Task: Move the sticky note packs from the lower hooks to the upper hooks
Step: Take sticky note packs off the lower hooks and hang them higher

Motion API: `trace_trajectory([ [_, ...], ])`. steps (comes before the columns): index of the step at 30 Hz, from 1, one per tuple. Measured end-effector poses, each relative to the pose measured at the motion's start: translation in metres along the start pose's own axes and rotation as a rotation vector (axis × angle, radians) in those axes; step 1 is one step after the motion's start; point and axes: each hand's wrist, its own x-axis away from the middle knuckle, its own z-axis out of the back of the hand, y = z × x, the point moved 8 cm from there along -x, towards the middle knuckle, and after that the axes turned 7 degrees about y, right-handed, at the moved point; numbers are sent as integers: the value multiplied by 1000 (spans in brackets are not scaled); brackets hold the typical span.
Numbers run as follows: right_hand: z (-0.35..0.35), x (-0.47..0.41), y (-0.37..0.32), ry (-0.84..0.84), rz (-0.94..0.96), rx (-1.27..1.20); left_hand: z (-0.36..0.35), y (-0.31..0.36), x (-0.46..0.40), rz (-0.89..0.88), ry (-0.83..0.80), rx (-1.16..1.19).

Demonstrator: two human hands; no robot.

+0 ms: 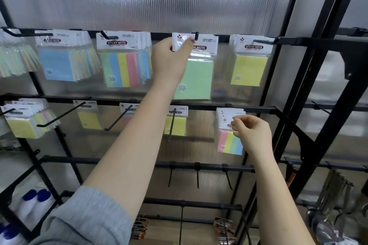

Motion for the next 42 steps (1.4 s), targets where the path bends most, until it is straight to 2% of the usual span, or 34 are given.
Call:
trace_trajectory([
  [6, 9, -6, 6, 27, -41, -60, -8, -16, -15, 57, 61, -48],
  [10, 16, -15, 14, 62, -41, 1, -13, -26, -24, 87, 106, -152],
  [19, 13, -33, 55, 133, -193, 141, 0, -45, -6, 104, 183, -186],
  [26, 0, -33, 81, 116, -272, 126, 29, -62, 17, 76, 132, -302],
  [34, 5, -21, 96, 317, -373, 107, 63, -132, 46, 295, 45, -434],
  [42, -8, -11, 94, 339, -385, 113, 71, -182, 45, 444, -141, -594],
])
